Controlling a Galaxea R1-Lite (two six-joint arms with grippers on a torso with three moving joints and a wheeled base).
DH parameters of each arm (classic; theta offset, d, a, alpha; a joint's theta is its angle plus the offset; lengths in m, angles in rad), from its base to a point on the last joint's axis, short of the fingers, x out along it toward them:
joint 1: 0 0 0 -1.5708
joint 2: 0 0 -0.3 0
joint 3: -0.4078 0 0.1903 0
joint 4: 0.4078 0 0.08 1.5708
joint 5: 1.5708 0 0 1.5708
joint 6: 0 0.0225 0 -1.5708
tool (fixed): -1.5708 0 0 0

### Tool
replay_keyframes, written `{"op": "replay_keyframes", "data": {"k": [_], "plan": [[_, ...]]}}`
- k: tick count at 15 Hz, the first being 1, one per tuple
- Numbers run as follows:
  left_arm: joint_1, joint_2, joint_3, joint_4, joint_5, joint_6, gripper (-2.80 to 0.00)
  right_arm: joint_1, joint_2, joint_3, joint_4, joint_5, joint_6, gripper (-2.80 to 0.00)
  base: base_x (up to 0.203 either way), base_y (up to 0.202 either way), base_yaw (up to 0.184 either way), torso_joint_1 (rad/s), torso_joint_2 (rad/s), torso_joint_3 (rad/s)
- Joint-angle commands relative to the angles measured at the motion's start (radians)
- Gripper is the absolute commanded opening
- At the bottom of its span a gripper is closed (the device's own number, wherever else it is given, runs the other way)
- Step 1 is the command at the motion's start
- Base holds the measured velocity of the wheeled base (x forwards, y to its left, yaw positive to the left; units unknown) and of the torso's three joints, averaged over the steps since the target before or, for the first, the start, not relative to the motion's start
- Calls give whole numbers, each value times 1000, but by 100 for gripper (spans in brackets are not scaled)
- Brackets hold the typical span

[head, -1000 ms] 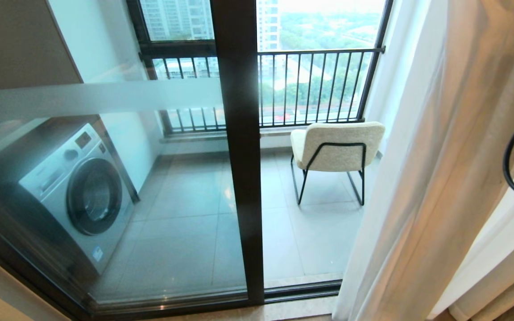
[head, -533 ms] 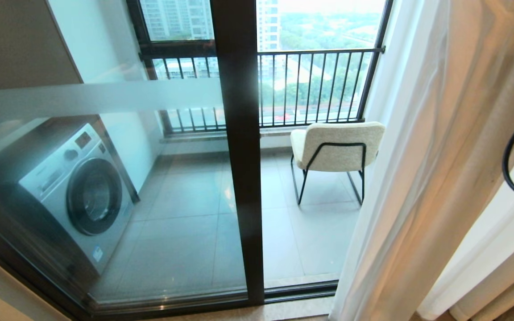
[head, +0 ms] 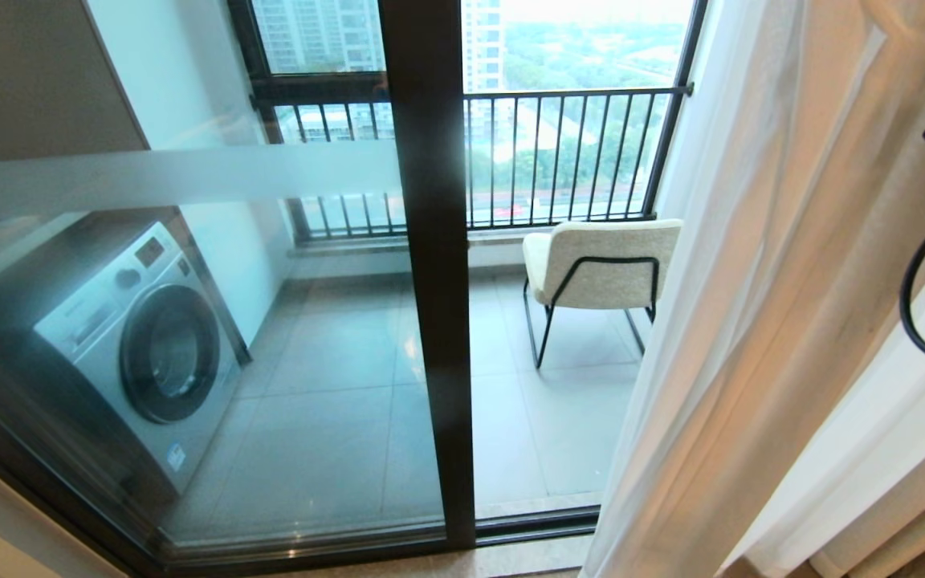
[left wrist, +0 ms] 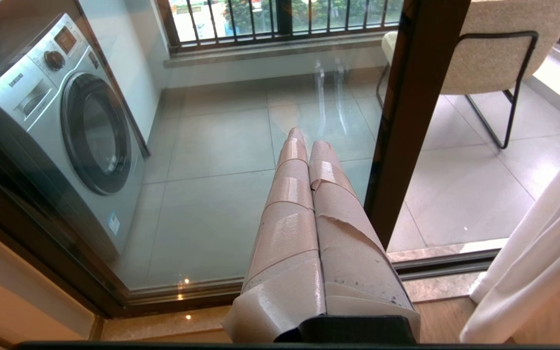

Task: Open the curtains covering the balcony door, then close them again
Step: Pull the inner curtains open on both sides

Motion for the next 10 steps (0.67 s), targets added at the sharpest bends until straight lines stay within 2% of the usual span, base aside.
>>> {"op": "replay_keyframes", "data": {"k": [1,10], "plan": [[0,1,0,0,0,0,-280,0,4,1,-5,-1,-1,-280,0,0,0,0,0,0],[0,0,0,-1,2,-2,-280,0,8,6,-5,8,-1,-280,0,0,0,0,0,0]]}}
